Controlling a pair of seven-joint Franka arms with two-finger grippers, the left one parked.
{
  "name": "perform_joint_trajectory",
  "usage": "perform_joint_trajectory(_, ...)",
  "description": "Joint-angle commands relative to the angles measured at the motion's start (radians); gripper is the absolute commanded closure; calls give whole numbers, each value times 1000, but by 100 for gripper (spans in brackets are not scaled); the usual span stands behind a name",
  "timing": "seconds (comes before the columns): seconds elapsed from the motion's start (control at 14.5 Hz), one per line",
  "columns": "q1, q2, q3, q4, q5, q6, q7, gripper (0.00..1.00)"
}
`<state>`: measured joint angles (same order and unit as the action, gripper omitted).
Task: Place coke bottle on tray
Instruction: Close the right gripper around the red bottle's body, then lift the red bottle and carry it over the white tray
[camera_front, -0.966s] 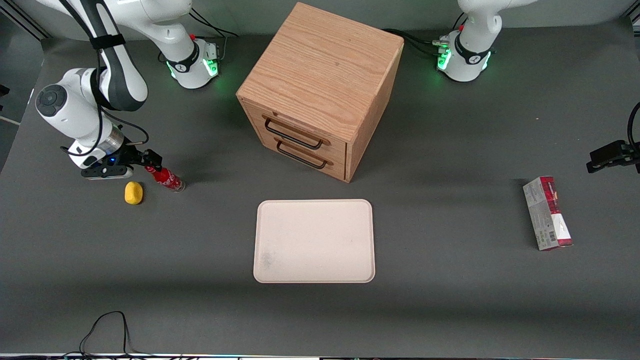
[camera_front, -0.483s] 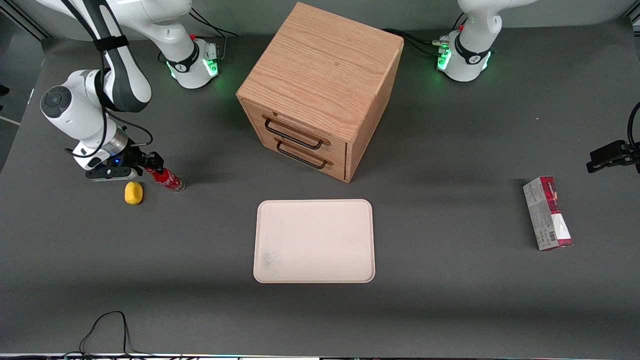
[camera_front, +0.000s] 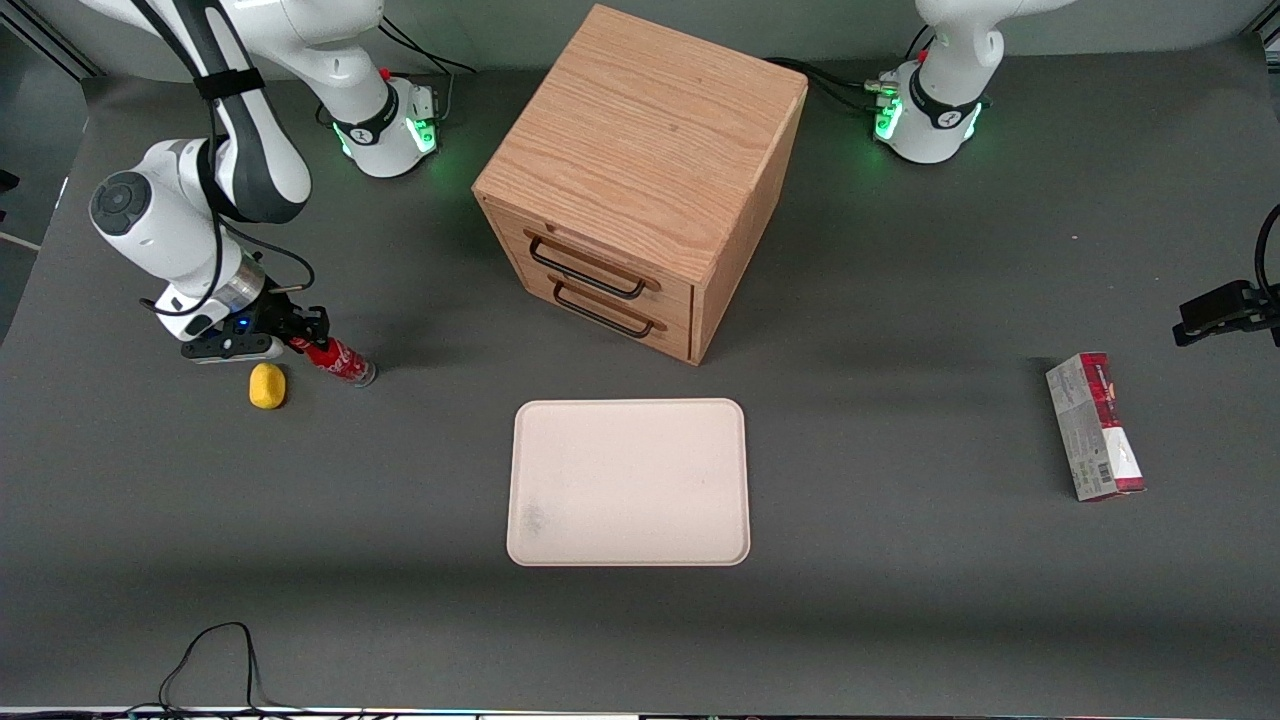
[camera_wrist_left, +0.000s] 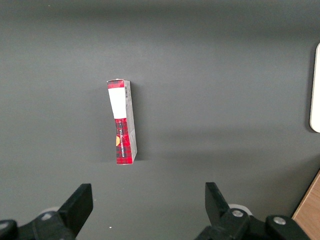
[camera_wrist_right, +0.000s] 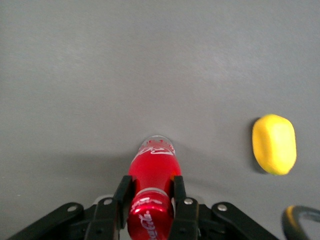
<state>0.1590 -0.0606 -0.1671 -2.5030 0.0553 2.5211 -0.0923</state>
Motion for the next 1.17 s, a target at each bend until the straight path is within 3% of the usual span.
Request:
perform_joint_trajectory(0.0, 4, -36, 20, 116, 31, -156, -15, 100)
perform_joint_trajectory(0.28, 2, -6, 46, 511, 29, -612, -15, 100)
perform_joint_trajectory(0.55, 2, 125, 96, 888, 8, -865, -11, 100)
perform_joint_trajectory(0.69, 2, 212, 139, 1071, 0, -967, 43, 100)
perform_joint_trajectory(0.83, 2, 298, 216, 1224, -66, -1031, 95, 100)
perform_joint_trajectory(0.97, 2, 376, 329, 1320, -126, -1047, 170, 100)
perform_joint_trajectory(1.1, 4, 468, 421, 1387, -138, -1023, 276, 100)
